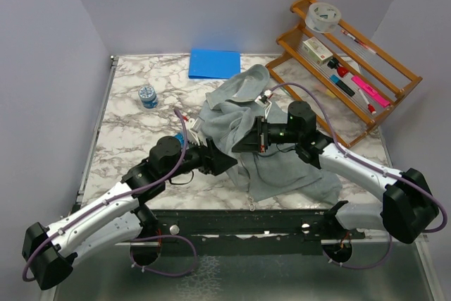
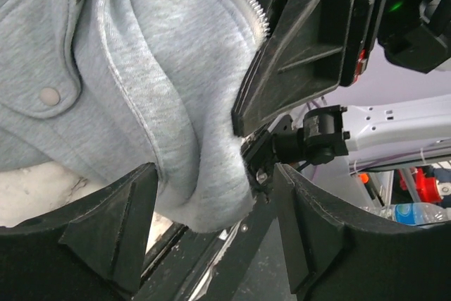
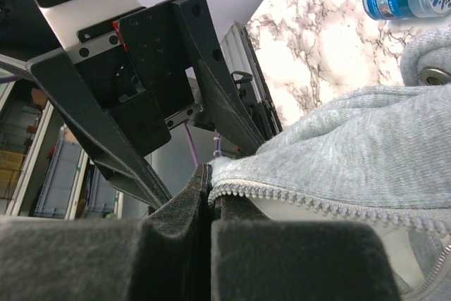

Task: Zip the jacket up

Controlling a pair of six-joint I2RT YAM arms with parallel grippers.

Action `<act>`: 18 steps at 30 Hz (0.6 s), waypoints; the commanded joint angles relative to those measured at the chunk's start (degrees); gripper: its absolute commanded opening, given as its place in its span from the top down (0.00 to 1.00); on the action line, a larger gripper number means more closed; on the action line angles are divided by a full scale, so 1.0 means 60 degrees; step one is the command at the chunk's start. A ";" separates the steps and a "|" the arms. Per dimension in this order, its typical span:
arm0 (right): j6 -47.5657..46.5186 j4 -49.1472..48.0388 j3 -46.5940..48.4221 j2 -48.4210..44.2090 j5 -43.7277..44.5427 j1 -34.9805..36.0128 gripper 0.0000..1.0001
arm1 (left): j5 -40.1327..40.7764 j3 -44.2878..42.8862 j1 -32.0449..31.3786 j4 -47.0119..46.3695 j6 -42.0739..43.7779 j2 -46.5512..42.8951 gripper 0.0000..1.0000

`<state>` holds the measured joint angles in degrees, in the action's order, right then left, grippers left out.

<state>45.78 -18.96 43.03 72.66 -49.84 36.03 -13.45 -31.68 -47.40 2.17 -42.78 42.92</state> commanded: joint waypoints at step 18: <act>-0.0333 0.0310 0.0189 0.0108 -0.0246 0.0001 0.99 | -0.0570 0.0158 -0.0027 -0.1335 -0.0267 0.0447 0.80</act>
<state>45.39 -18.85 43.03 72.66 -50.46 36.03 -15.07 -31.53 -47.37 -3.03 -43.83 46.19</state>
